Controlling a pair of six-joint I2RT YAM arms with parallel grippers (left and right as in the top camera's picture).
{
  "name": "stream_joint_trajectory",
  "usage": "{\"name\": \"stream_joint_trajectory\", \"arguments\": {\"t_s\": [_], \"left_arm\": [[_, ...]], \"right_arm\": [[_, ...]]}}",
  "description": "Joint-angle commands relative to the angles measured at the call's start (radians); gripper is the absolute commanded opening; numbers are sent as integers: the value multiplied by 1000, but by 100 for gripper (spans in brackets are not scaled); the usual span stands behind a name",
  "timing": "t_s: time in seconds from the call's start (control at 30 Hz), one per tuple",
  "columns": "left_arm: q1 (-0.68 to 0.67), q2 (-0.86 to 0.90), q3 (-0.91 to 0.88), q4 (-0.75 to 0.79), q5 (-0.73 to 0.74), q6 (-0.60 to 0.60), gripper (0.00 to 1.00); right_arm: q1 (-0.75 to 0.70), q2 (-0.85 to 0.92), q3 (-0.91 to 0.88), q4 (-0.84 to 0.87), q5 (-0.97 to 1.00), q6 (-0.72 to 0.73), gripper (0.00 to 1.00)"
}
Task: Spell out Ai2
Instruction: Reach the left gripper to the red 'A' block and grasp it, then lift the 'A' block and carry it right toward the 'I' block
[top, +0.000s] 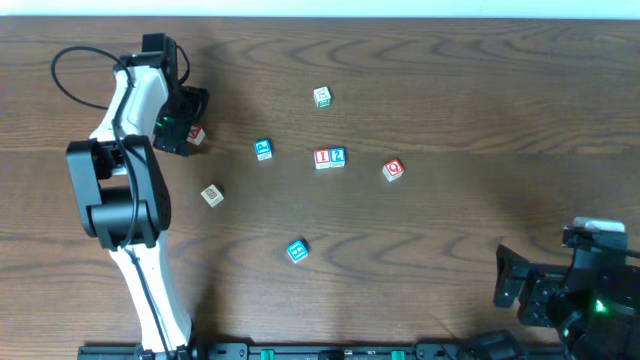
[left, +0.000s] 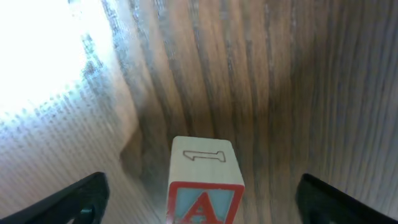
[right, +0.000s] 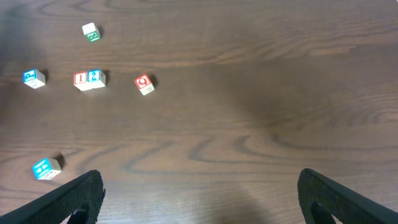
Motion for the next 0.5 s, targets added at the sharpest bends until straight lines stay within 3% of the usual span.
{"name": "stream_joint_trajectory", "arguments": {"t_s": [0.0, 0.2, 0.47], "left_arm": [[3, 12, 22, -1, 3, 16, 86], [4, 13, 22, -2, 3, 22, 62], [4, 13, 22, -8, 3, 25, 46]], "right_arm": [[-7, -2, 0, -1, 10, -8, 99], [-7, -2, 0, -1, 10, -8, 99], [-7, -2, 0, -1, 10, -8, 99]]}}
